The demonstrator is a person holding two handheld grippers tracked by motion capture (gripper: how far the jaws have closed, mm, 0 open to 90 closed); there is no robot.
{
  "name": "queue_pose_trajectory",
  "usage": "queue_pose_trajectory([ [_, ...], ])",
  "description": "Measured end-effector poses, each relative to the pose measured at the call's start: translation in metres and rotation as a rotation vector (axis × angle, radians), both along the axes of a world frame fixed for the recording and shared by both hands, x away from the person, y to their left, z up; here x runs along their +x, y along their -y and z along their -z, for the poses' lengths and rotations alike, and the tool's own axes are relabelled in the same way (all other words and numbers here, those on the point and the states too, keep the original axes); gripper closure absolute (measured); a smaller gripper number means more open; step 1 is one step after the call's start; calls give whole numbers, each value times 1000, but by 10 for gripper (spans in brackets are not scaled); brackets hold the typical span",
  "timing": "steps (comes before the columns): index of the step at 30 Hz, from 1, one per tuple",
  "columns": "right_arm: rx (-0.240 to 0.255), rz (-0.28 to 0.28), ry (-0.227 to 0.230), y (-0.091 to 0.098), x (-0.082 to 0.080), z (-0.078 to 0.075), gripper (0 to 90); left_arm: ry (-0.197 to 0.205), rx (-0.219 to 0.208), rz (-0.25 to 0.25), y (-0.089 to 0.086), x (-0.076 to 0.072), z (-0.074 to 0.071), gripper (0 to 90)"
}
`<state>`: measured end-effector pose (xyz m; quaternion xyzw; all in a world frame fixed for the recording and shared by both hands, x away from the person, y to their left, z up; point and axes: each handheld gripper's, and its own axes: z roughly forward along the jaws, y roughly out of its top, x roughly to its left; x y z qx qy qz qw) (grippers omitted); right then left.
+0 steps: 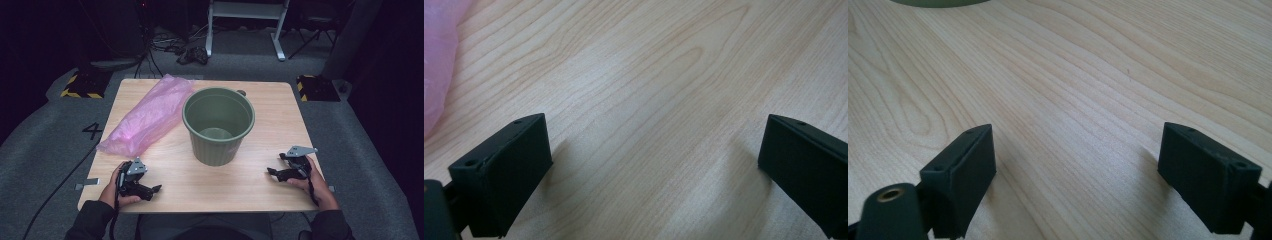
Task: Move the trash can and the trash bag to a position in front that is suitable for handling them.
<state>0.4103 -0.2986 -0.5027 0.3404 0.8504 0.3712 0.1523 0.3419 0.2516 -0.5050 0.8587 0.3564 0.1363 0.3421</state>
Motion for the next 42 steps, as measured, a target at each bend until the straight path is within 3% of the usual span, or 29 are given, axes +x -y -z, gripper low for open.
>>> queue_pose_trajectory([
  [10,0,-15,0,1,-2,-1,188,-1,0,5,0,1,0,4],
  [12,21,-16,3,1,-4,-5,192,-1,2,6,0,1,0,4],
  [17,94,-13,54,-2,-6,-27,193,-2,1,4,0,1,0,4],
  [19,130,-21,103,-7,-4,-48,193,4,3,6,0,2,0,4],
  [28,210,-125,250,-31,-6,-109,182,6,3,4,0,2,0,4],
  [35,187,-192,299,-53,-7,-144,191,4,1,2,0,2,0,4],
  [42,182,-223,340,-70,-7,-164,193,4,1,2,0,2,0,4],
])
